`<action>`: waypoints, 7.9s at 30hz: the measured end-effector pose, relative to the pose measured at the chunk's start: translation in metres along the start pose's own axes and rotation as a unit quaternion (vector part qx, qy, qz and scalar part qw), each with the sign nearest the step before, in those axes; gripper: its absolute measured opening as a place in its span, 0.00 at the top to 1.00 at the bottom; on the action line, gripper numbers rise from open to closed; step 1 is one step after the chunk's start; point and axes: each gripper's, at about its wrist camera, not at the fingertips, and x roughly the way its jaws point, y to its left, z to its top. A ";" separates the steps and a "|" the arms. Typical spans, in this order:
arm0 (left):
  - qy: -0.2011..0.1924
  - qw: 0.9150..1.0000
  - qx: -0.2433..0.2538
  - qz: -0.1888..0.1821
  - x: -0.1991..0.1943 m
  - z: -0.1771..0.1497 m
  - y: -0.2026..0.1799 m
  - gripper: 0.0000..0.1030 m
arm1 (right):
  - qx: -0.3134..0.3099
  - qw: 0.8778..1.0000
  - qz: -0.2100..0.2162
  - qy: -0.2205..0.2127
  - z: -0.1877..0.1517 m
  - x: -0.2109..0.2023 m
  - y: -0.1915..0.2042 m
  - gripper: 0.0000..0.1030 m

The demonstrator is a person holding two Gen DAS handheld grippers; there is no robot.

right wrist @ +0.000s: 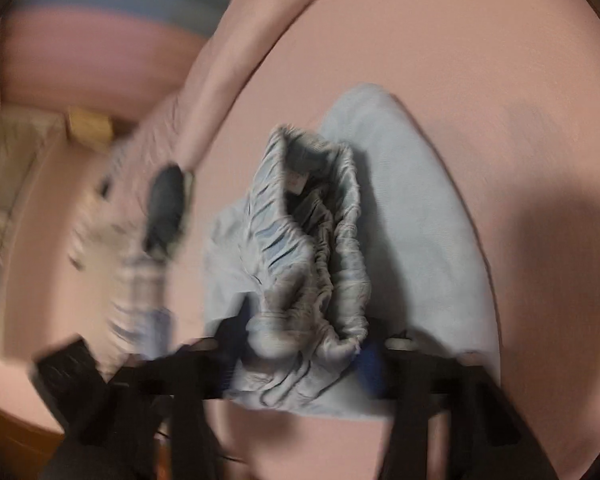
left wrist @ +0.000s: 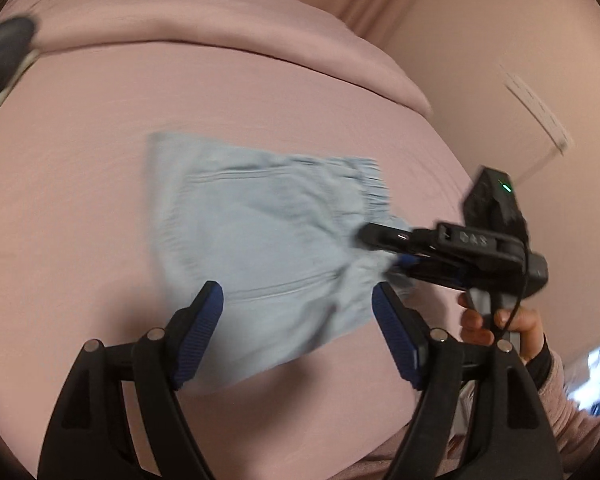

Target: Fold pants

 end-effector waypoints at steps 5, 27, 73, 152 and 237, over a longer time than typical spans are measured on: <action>-0.010 0.999 -0.041 0.009 -0.009 -0.005 0.027 0.25 | -0.029 0.998 -0.010 -0.054 0.006 -0.029 0.015 0.72; 0.025 0.999 -0.022 0.017 0.061 0.099 0.020 0.53 | -0.202 0.966 -0.124 -0.102 -0.008 -0.052 0.055 0.69; 0.082 0.995 -0.008 -0.048 0.039 -0.013 0.038 0.70 | -0.358 0.908 -0.217 0.009 -0.084 0.008 0.059 0.84; 0.059 0.994 -0.087 -0.014 0.033 0.016 0.067 0.30 | -0.035 0.998 -0.047 -0.036 -0.014 -0.036 -0.048 0.34; 0.078 0.988 -0.050 0.121 0.088 0.046 0.022 0.18 | -0.140 0.987 -0.050 -0.057 0.007 -0.006 -0.026 0.26</action>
